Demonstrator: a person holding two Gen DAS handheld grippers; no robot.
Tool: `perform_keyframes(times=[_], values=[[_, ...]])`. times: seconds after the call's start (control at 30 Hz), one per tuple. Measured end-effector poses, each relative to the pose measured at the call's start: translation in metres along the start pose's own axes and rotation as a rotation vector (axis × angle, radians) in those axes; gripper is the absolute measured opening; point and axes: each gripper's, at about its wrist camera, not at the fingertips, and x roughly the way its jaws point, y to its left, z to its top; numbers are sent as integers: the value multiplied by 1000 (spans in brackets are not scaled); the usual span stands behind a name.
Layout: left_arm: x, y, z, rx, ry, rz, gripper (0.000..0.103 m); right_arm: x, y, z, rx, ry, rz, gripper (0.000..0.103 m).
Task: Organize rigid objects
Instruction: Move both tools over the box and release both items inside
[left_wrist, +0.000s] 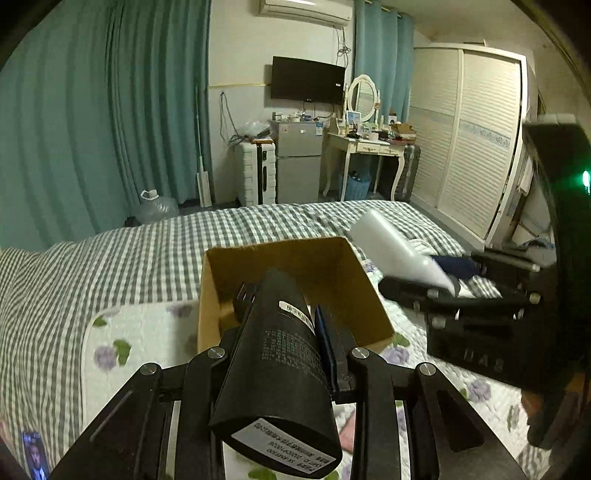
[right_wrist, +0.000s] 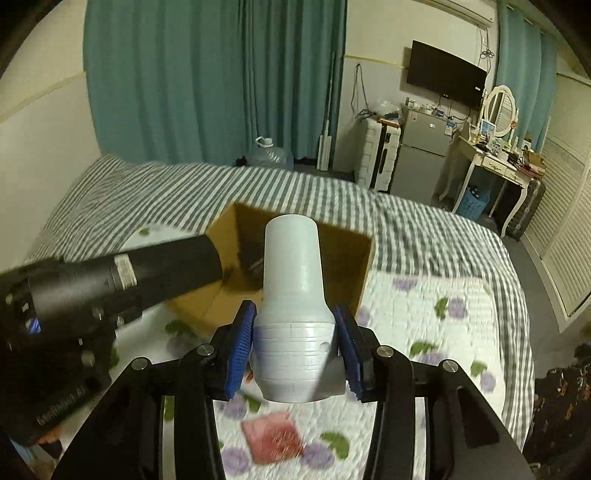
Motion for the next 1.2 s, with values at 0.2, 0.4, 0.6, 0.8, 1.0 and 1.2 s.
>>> perform_keyframes(times=[0.2, 0.4, 0.6, 0.8, 1.0, 1.2], values=[[58, 8, 16, 18, 34, 8, 30, 41, -18, 31, 25, 4, 10, 43], [115, 14, 10, 64, 84, 8, 30, 98, -28, 37, 34, 45, 2, 43], [141, 13, -2, 70, 98, -6, 30, 137, -35, 28, 50, 68, 21, 43], [136, 14, -9, 53, 117, 12, 38, 128, -35, 25, 88, 13, 34, 68], [95, 15, 3, 1, 88, 37, 60, 85, -33, 33, 91, -24, 7, 78], [35, 14, 14, 6, 32, 58, 65, 17, -35, 32, 92, -87, -20, 89]])
